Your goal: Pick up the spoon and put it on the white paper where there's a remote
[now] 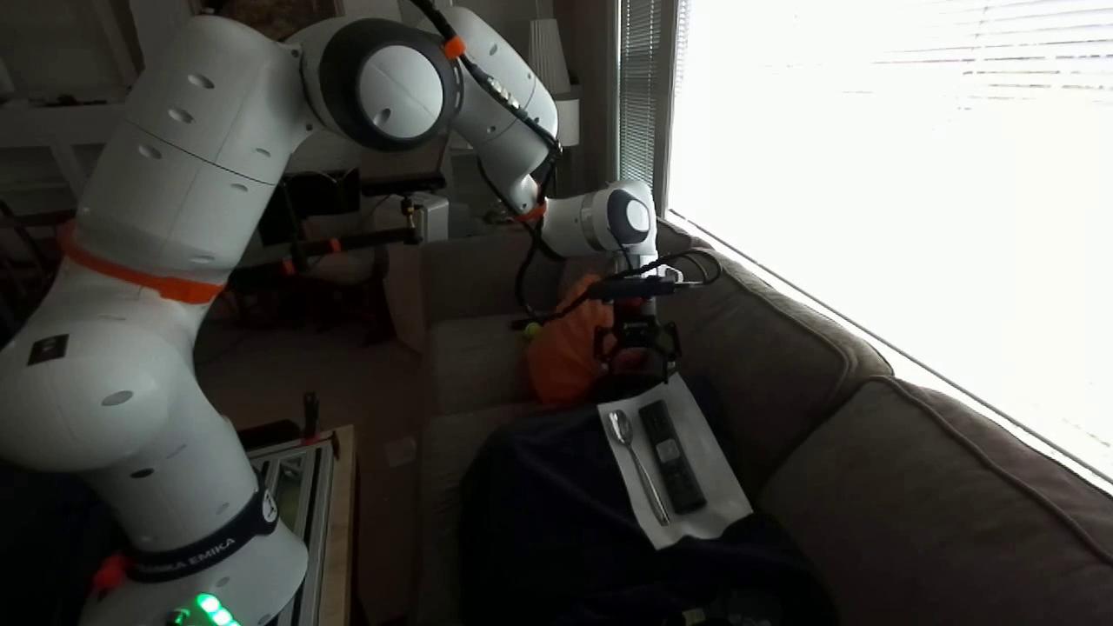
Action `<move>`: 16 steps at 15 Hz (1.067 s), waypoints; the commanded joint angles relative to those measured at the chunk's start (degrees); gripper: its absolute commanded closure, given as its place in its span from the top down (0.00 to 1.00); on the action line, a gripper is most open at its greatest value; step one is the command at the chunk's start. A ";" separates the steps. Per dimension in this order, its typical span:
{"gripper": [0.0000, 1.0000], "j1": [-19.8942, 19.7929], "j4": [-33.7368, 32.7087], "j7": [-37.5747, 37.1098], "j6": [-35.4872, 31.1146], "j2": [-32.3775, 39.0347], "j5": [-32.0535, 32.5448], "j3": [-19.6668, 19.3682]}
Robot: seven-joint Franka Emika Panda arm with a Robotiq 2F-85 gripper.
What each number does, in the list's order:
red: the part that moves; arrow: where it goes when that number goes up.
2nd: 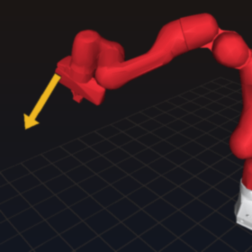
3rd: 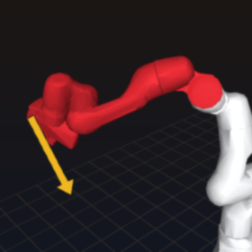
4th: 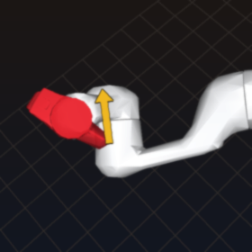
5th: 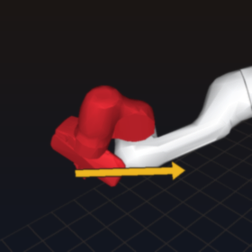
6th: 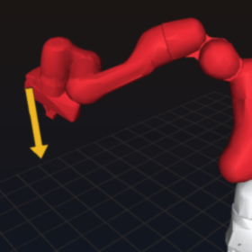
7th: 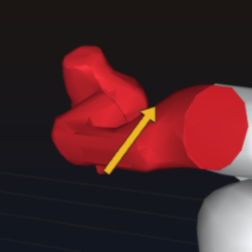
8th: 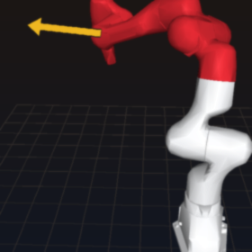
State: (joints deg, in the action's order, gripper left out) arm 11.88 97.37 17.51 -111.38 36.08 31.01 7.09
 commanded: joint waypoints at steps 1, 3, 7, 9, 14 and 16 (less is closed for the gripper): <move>1.00 -1.83 2.41 -4.46 1.81 -4.08 -6.88 -0.43; 1.00 -3.01 3.99 -7.10 1.05 -6.31 -10.31 -0.71; 1.00 -6.68 11.54 -10.31 -2.44 -14.09 -17.38 -1.45; 1.00 -8.68 15.28 -10.93 -3.34 -17.98 -21.08 -2.14; 1.00 -8.28 11.11 -9.37 -0.96 -15.69 -19.75 -2.87; 1.00 -7.74 10.93 -9.43 -0.95 -15.14 -19.72 -2.72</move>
